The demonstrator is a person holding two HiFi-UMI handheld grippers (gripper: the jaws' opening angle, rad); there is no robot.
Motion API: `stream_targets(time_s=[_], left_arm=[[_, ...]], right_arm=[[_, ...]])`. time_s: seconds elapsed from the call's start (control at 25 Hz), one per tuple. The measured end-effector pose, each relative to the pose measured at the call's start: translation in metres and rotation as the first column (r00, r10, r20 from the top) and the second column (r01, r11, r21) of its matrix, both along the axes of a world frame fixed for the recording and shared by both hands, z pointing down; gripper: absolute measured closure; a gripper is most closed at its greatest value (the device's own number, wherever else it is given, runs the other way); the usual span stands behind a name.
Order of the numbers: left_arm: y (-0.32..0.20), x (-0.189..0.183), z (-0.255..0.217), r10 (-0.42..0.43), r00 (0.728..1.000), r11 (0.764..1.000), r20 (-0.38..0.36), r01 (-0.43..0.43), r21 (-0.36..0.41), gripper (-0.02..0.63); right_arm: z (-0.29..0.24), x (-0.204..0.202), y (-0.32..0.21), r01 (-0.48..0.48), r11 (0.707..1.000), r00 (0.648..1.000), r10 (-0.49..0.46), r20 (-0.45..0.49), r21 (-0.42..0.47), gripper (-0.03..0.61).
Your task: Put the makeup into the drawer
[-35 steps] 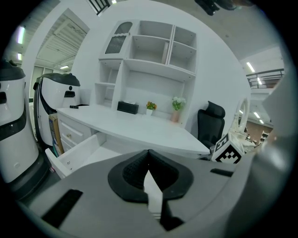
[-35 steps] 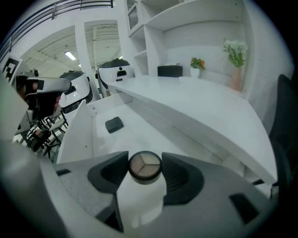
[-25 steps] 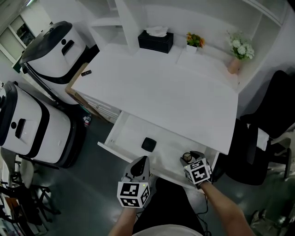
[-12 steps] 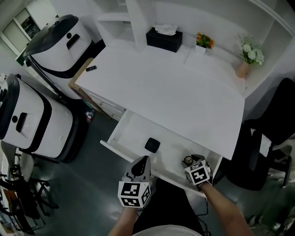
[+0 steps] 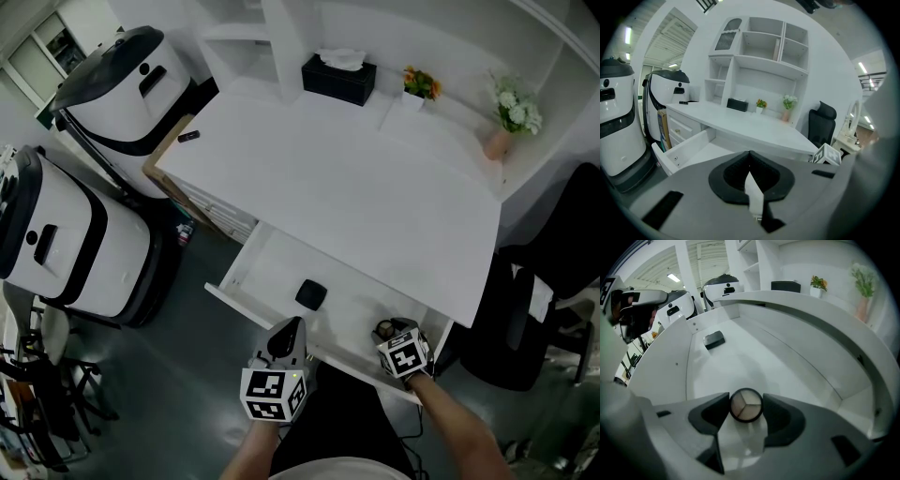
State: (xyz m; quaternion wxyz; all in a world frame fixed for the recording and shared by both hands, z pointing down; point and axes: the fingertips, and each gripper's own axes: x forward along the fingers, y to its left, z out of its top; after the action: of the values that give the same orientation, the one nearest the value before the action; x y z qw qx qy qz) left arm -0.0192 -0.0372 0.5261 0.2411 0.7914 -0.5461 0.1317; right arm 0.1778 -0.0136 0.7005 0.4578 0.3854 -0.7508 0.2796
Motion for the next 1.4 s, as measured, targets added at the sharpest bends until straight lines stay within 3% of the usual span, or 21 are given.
stream_targets(time_s=[0.96, 1.2, 1.4], left_arm=[[0.003, 0.002, -0.001, -0.010, 1.000, 1.000, 0.013, 0.010, 0.000, 0.612], [0.005, 0.003, -0.006, -0.012, 1.000, 1.000, 0.014, 0.012, 0.010, 0.612], [0.009, 0.007, -0.012, 0.003, 1.000, 1.000, 0.012, -0.003, 0.025, 0.612]], right_arm=[[-0.007, 0.004, -0.005, -0.028, 0.999, 0.999, 0.028, 0.019, 0.045, 0.360], [-0.035, 0.007, -0.013, -0.082, 0.989, 0.994, 0.072, 0.081, 0.126, 0.360], [-0.061, 0.004, -0.011, -0.158, 0.977, 0.976, 0.132, 0.175, 0.145, 0.362]])
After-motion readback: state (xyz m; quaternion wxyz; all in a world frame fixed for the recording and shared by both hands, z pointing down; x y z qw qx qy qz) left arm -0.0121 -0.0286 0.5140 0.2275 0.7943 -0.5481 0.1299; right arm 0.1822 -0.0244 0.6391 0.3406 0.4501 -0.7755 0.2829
